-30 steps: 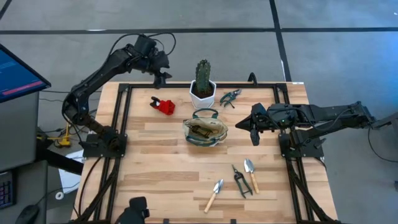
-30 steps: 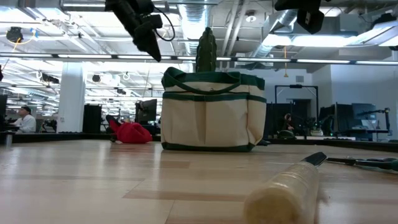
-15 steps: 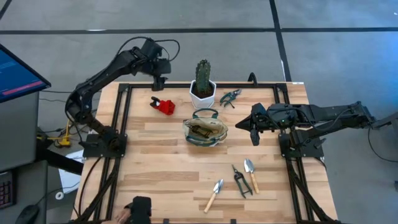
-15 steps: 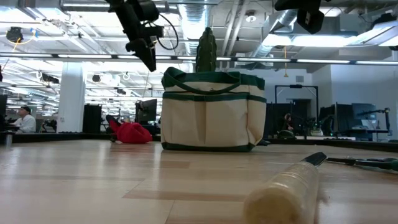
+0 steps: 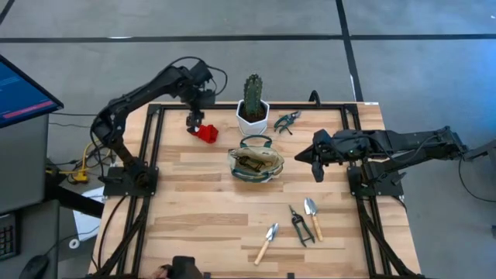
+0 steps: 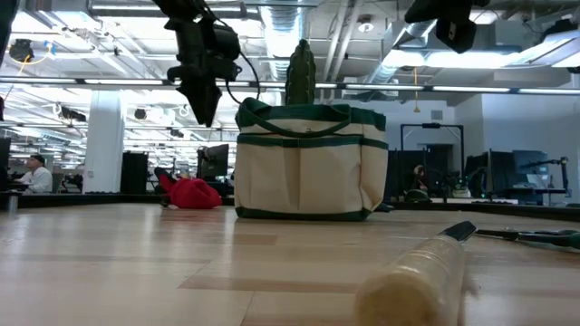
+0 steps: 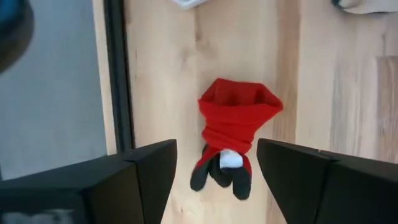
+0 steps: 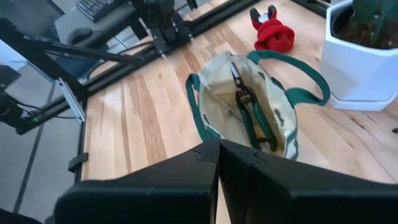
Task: Pick & Place Garden tools in Gardening bag
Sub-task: Put the red gloves into the gardening bag
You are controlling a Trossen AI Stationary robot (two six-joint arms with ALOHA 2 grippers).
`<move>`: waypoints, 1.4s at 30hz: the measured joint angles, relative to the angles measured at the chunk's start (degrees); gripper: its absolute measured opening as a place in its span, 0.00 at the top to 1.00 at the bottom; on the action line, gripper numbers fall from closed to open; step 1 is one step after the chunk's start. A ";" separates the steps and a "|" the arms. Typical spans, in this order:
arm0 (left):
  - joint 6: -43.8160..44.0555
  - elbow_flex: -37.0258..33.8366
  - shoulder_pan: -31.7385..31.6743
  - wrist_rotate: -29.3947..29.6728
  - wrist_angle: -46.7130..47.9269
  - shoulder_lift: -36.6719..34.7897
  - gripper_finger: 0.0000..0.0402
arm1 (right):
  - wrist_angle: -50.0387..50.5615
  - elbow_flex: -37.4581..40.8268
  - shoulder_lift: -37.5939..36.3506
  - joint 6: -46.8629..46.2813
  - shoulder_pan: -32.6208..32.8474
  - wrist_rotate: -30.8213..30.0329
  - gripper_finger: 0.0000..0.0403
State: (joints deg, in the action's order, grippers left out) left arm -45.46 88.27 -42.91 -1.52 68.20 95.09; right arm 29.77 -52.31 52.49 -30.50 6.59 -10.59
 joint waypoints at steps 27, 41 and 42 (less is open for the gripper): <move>-4.84 -17.00 3.14 2.55 -13.76 0.00 0.28 | 3.04 0.04 5.60 -2.57 0.13 0.02 1.00; -5.12 -26.36 2.41 1.92 -26.04 0.02 0.28 | -1.89 -0.01 5.15 -2.14 2.46 0.03 1.00; -5.10 -26.68 2.16 1.73 -26.45 0.02 0.28 | -2.19 0.03 5.02 -2.13 2.45 0.04 1.00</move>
State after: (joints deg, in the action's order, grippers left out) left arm -50.57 61.59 -40.75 0.21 41.75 95.11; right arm 27.58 -52.29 57.51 -32.63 9.04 -10.55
